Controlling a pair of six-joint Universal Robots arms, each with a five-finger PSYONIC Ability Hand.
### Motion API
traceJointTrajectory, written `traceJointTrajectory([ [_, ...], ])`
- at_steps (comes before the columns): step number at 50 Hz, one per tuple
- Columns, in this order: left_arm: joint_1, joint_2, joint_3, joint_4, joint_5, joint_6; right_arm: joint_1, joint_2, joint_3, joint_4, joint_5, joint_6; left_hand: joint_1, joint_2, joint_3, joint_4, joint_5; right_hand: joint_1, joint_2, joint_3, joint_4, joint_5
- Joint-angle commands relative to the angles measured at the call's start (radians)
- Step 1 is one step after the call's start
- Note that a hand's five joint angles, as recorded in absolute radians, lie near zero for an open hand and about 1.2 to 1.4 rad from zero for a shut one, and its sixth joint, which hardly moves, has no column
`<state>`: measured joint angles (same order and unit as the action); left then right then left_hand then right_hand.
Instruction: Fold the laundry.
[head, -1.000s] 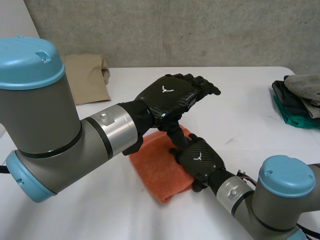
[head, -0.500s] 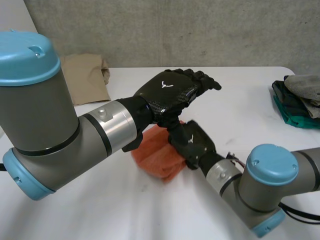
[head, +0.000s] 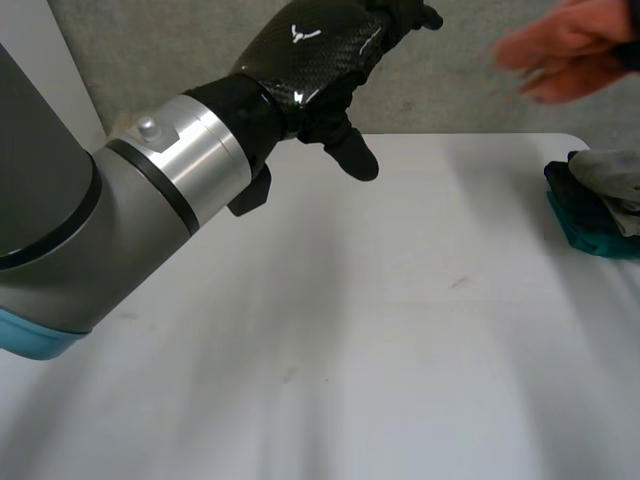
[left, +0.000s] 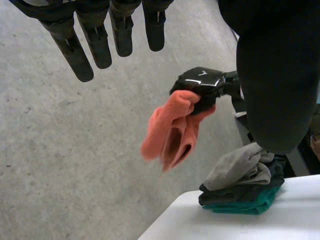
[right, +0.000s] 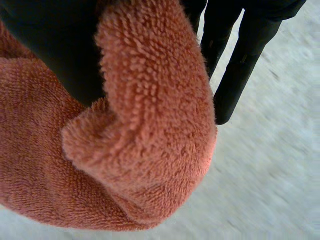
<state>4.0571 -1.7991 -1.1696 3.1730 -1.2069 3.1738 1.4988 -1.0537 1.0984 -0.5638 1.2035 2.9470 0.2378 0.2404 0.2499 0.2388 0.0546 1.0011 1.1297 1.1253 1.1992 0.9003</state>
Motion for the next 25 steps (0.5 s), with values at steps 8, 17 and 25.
traceJointTrajectory([
  [8,-0.018,-0.094,-0.05,0.002,0.004,-0.001,-0.322,0.447,-0.25,0.044,-0.379,0.015,0.002,0.0,-0.01,0.001,0.011,0.395,0.267,0.271,0.197,0.321],
  [17,-0.032,-0.12,-0.05,0.002,0.003,0.003,-0.377,0.555,-0.262,0.074,-0.41,-0.048,0.002,0.0,-0.01,0.001,0.011,-0.053,-0.181,-0.177,-0.251,-0.126],
  [25,-0.046,-0.109,-0.033,0.004,0.003,0.0,-0.379,0.321,-0.138,0.263,-0.337,-0.013,0.005,0.002,-0.007,0.004,0.014,-0.827,-0.955,-0.951,-1.025,-0.9],
])
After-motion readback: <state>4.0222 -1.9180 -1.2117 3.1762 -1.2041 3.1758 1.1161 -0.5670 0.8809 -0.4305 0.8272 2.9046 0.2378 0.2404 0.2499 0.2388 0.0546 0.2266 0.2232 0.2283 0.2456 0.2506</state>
